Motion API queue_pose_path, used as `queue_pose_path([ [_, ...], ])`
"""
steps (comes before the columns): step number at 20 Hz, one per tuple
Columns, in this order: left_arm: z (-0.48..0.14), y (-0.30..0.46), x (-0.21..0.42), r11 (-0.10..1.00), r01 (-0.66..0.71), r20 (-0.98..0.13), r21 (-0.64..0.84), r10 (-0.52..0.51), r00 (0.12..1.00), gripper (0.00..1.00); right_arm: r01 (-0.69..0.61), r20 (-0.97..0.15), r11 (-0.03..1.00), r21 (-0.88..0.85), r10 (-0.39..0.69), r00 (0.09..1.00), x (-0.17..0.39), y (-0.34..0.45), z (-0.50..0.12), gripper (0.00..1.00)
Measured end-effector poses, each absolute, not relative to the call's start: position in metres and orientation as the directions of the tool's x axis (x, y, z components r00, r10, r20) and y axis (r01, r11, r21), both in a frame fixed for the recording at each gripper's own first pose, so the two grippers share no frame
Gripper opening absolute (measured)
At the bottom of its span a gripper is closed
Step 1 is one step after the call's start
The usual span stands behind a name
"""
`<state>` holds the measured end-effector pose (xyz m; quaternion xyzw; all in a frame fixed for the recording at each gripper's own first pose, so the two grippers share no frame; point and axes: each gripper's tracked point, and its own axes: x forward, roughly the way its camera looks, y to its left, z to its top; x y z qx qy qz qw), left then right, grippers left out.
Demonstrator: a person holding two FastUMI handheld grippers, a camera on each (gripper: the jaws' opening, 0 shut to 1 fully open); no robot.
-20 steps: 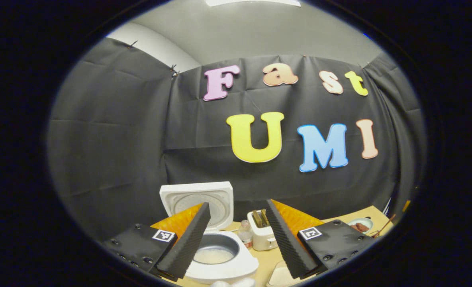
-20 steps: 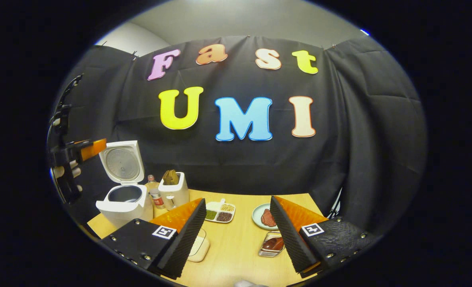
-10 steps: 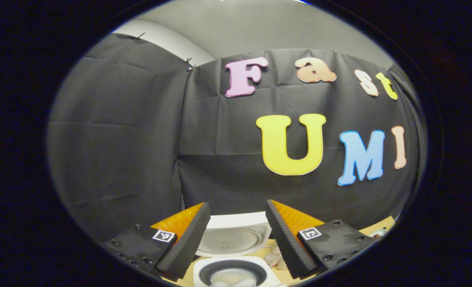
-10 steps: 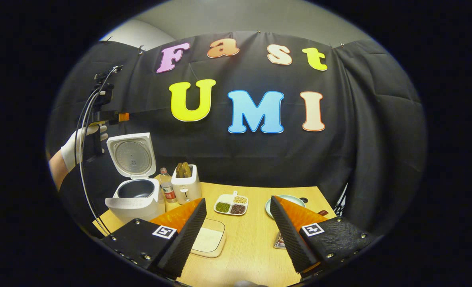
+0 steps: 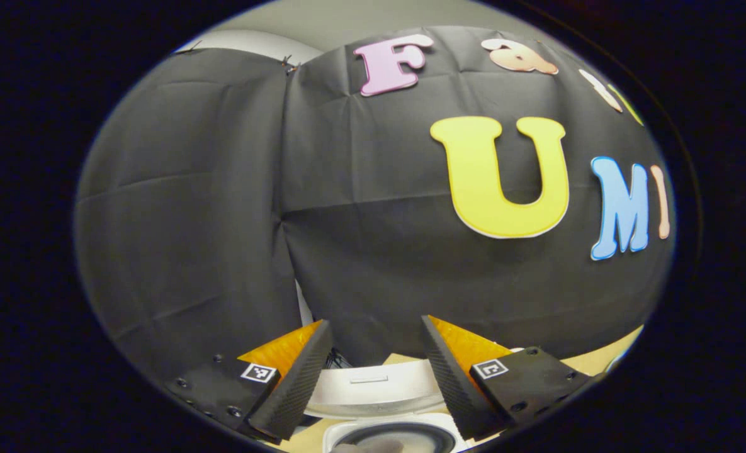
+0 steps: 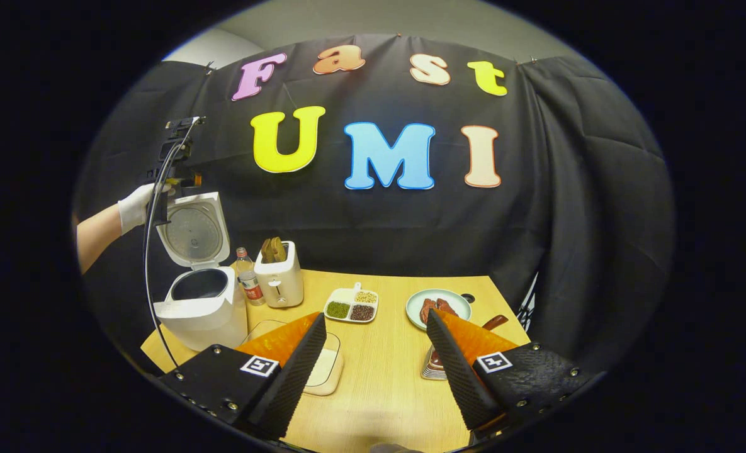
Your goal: Close the left gripper, press the button to open the rice cooker; take a wooden spoon from the chopstick holder with the right hand, scoop a spoonful of rice and pour it into the rice cooker, then put the wooden spoon back into the chopstick holder.
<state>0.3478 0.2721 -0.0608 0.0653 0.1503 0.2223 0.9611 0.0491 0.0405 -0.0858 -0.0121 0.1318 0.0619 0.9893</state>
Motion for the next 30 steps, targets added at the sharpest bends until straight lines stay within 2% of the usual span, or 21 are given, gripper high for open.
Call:
queue_pose_path([
  [1,-0.073,0.275,0.348,0.89,-0.409,-0.291,0.202,0.453,0.843,0.97,-0.121,-0.27,0.993,-0.002,0.116,0.956,0.049,0.037,-0.088,0.99],
  [2,-0.069,0.276,0.349,0.886,-0.415,-0.269,0.208,0.46,0.846,0.95,-0.12,-0.274,0.993,0.004,0.117,0.955,0.05,0.036,-0.091,0.99],
  [4,-0.07,0.269,0.352,0.892,-0.399,-0.294,0.212,0.448,0.844,0.99,-0.126,-0.283,0.992,0.014,0.125,0.951,0.051,0.034,-0.094,0.98],
  [6,-0.071,0.265,0.353,0.9,-0.384,-0.318,0.208,0.433,0.843,0.93,-0.135,-0.284,0.991,0.025,0.136,0.949,0.053,0.032,-0.095,0.98],
  [8,-0.072,0.263,0.349,0.9,-0.385,-0.338,0.203,0.434,0.835,0.94,-0.147,-0.286,0.988,0.037,0.152,0.946,0.055,0.032,-0.096,0.98],
  [14,-0.087,0.242,0.309,0.906,-0.412,-0.437,0.099,0.411,0.8,0.95,-0.193,-0.294,0.979,0.062,0.203,0.934,0.056,0.029,-0.1,0.98],
  [21,-0.116,0.215,0.263,0.915,-0.392,-0.526,0.089,0.378,0.762,0.96,-0.252,-0.317,0.965,0.072,0.262,0.911,0.052,0.027,-0.113,0.98],
  [25,-0.174,0.194,0.214,0.911,-0.411,-0.687,0.024,0.314,0.655,0.95,-0.278,-0.344,0.958,0.074,0.286,0.894,0.048,0.023,-0.123,0.98],
  [30,-0.215,0.184,0.182,0.922,-0.384,-0.741,0.051,0.293,0.604,0.96,-0.286,-0.348,0.953,0.099,0.302,0.888,0.044,0.018,-0.124,0.98],
])
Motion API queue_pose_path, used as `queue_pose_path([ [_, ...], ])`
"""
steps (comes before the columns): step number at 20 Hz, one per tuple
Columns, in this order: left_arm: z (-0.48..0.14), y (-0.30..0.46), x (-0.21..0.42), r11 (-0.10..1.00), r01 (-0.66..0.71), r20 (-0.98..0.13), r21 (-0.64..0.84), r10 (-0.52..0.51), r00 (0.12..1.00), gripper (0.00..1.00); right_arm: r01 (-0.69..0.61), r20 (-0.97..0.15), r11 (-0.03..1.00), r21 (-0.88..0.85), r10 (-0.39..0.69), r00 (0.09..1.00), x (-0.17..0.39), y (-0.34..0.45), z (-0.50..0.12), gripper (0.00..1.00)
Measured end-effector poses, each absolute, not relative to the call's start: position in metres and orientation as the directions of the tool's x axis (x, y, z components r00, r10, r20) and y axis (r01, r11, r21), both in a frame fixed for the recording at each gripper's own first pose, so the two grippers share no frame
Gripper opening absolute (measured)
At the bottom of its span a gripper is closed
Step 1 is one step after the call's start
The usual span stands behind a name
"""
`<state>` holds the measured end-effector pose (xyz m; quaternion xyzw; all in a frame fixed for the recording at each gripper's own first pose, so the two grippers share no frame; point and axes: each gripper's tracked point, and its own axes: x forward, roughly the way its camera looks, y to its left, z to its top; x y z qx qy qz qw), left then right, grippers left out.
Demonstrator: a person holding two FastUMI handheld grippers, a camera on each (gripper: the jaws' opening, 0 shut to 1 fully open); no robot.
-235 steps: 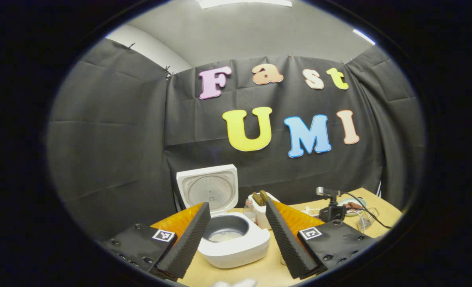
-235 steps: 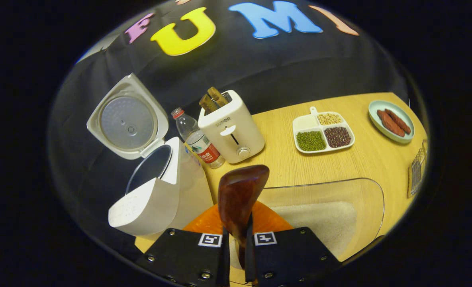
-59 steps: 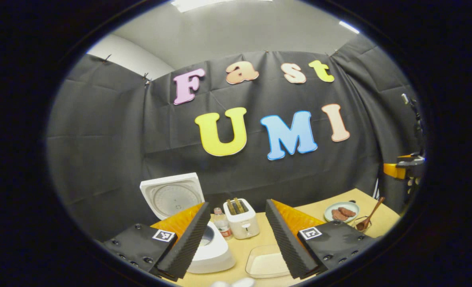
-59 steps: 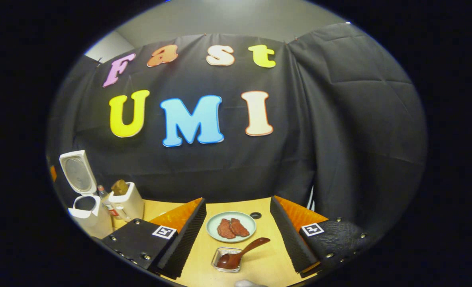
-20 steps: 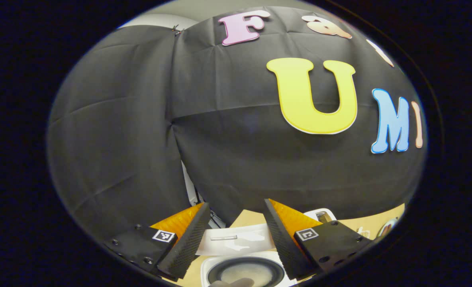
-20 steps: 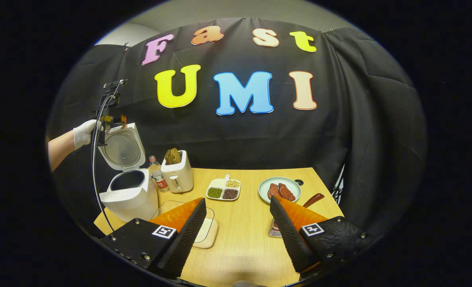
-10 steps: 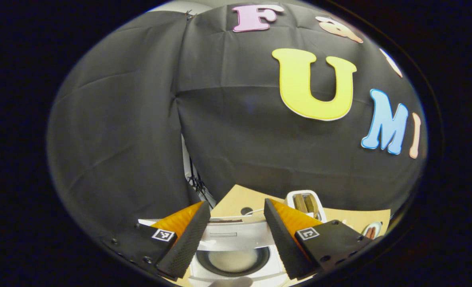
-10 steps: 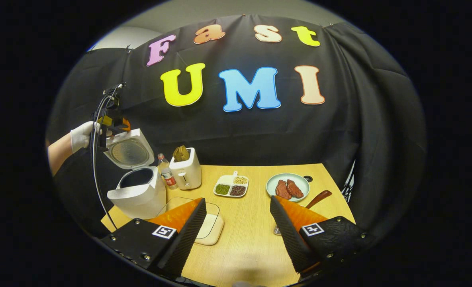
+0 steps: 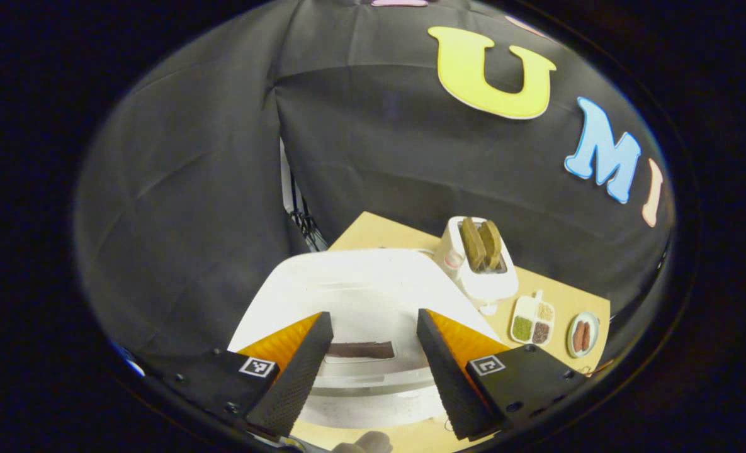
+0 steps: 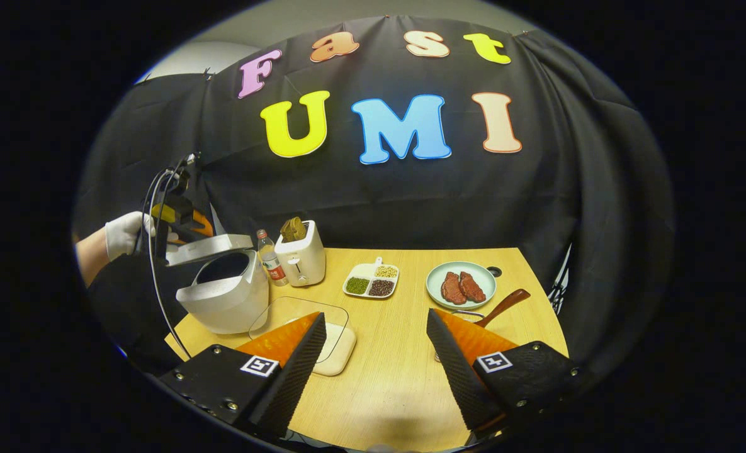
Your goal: Close the left gripper, press the button to open the rice cooker; take a wooden spoon from the chopstick holder with the right hand, scoop a spoonful of rice and pour it into the rice cooker, then put the wooden spoon back into the chopstick holder.
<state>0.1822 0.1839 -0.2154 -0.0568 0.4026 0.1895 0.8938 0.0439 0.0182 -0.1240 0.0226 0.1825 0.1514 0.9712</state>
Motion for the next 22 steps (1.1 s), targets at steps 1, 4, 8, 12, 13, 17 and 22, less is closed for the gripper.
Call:
queue_pose_path([
  [1,-0.222,0.182,0.177,0.923,-0.379,-0.748,0.061,0.294,0.595,0.95,-0.287,-0.35,0.953,0.096,0.302,0.886,0.043,0.017,-0.125,0.98],
  [4,-0.24,0.178,0.168,0.927,-0.367,-0.763,0.073,0.289,0.578,0.96,-0.286,-0.36,0.955,0.08,0.295,0.885,0.043,0.012,-0.131,0.98],
  [8,-0.259,0.178,0.155,0.927,-0.367,-0.787,0.081,0.286,0.547,0.96,-0.275,-0.377,0.958,0.084,0.286,0.881,0.04,0.002,-0.138,0.98],
  [12,-0.283,0.173,0.144,0.925,-0.368,-0.815,0.093,0.283,0.506,0.96,-0.258,-0.381,0.963,0.08,0.269,0.884,0.04,-0.006,-0.142,0.99],
  [13,-0.287,0.173,0.142,0.926,-0.365,-0.816,0.096,0.283,0.504,0.96,-0.257,-0.385,0.964,0.075,0.265,0.884,0.039,-0.008,-0.145,0.98],
  [17,-0.291,0.171,0.14,0.929,-0.358,-0.827,0.093,0.272,0.491,0.97,-0.26,-0.401,0.962,0.084,0.272,0.875,0.036,-0.007,-0.153,0.98],
  [22,-0.29,0.169,0.152,0.938,-0.331,-0.817,0.101,0.268,0.511,0.96,-0.265,-0.405,0.957,0.115,0.289,0.867,0.033,-0.001,-0.156,0.98],
])
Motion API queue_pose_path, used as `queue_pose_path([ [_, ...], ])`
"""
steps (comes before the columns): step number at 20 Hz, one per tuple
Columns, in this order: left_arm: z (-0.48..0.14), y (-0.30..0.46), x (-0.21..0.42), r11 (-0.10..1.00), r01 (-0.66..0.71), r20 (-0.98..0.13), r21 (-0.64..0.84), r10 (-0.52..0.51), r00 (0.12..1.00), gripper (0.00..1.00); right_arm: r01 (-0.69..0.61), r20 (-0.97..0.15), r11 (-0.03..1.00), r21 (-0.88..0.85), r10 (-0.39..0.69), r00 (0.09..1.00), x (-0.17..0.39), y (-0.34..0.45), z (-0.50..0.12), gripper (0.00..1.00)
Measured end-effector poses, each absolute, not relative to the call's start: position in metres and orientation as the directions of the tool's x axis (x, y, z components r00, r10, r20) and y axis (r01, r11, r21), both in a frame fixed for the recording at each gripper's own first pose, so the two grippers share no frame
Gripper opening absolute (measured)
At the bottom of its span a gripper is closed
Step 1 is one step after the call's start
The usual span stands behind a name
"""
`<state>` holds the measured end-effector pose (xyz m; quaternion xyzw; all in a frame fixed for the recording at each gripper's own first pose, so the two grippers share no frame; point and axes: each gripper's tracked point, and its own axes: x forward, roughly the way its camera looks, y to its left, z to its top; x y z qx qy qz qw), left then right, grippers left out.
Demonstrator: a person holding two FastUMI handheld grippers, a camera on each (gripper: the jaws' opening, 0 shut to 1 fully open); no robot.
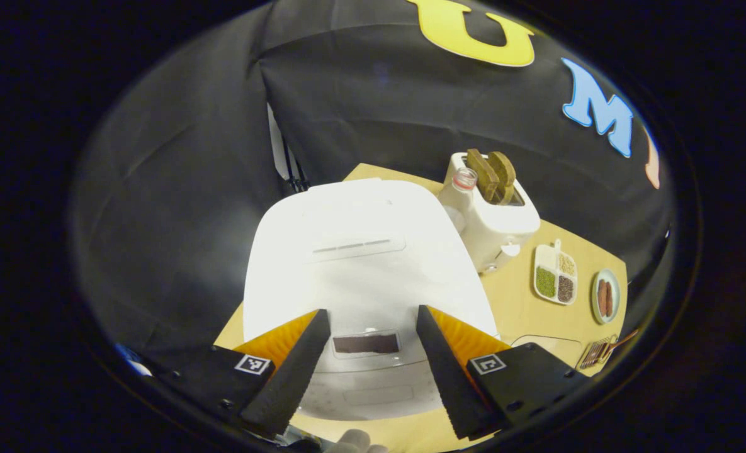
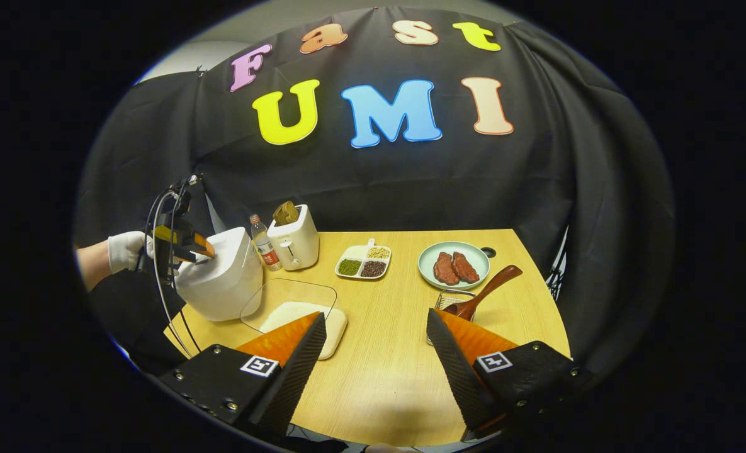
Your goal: Close the left gripper, press the button to open the rice cooker; take a wooden spoon from the chopstick holder with the right hand, scoop a spoonful of rice and pour it into the rice cooker, then put the wooden spoon back into the chopstick holder.
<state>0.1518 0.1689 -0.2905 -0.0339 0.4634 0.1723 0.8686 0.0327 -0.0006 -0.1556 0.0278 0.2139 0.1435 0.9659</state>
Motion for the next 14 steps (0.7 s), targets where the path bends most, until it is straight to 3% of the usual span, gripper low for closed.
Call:
queue_pose_path([
  [1,-0.291,0.168,0.156,0.941,-0.322,-0.812,0.109,0.271,0.517,0.99,-0.265,-0.406,0.957,0.114,0.288,0.867,0.033,0.0,-0.156,0.99],
  [8,-0.285,0.165,0.156,0.95,-0.3,-0.812,0.09,0.244,0.53,0.97,-0.247,-0.38,0.962,0.112,0.271,0.884,0.036,-0.001,-0.139,0.99],
  [14,-0.211,0.135,0.15,0.963,-0.26,-0.671,0.07,0.238,0.702,0.99,-0.222,-0.28,0.972,0.083,0.236,0.93,0.047,-0.004,-0.085,0.99],
])
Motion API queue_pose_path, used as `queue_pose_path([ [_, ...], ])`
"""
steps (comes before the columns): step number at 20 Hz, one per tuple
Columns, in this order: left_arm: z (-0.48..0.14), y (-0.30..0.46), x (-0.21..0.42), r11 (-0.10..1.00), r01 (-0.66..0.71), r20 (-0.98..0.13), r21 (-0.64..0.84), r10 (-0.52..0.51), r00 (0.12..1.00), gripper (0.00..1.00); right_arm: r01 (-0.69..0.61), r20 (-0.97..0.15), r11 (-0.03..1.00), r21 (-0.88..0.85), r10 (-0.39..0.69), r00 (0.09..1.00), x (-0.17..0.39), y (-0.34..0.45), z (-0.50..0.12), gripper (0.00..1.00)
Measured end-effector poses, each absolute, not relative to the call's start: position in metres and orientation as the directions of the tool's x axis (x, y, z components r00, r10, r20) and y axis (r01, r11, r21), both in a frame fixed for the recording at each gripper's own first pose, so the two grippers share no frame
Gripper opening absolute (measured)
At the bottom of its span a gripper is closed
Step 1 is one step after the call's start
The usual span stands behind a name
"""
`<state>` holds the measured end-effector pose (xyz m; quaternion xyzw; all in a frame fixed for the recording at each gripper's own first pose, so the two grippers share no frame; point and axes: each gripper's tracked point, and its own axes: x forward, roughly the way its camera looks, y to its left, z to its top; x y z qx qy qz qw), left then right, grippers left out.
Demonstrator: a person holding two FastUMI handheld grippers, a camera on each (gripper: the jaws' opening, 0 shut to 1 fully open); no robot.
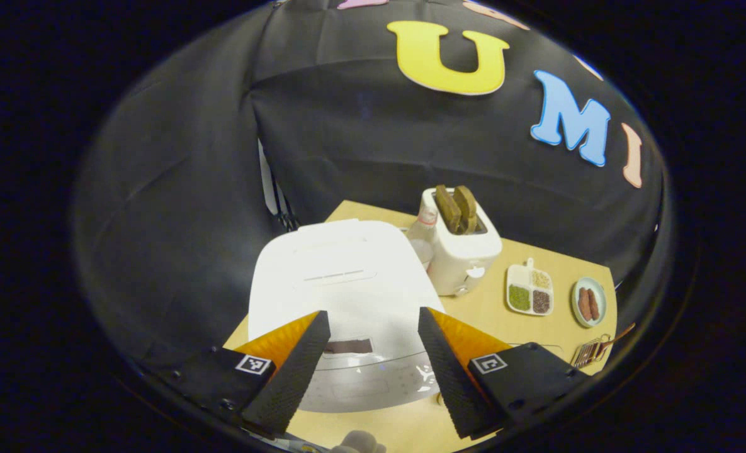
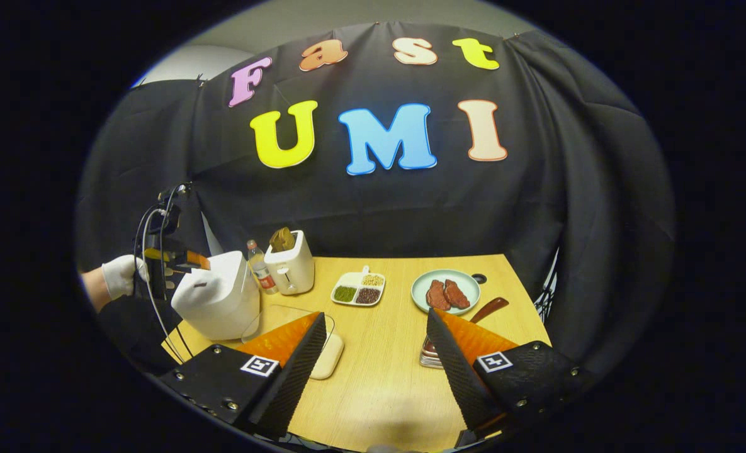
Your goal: Close the left gripper, press the button to open the rice cooker; take a wooden spoon from the chopstick holder with the right hand, scoop a spoonful of rice and pour it into the rice cooker, then put the wooden spoon back into the chopstick holder.
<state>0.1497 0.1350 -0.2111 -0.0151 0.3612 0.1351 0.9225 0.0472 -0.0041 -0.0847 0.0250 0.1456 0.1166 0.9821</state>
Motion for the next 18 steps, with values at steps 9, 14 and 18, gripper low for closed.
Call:
queue_pose_path([
  [9,-0.003,0.021,0.095,0.985,-0.094,-0.159,0.147,0.117,0.98,0.96,-0.147,-0.062,0.988,0.056,0.15,0.987,0.047,-0.015,0.011,0.98],
  [14,0.024,-0.041,0.041,0.993,-0.004,-0.088,0.117,0.014,0.996,0.98,-0.054,-0.007,0.997,0.057,0.055,0.998,0.04,-0.034,0.035,0.98],
  [18,0.029,-0.065,0.013,0.994,0.022,-0.067,0.11,-0.015,0.998,0.99,-0.008,0.003,0.999,0.053,0.008,1.0,0.033,-0.041,0.04,0.98],
])
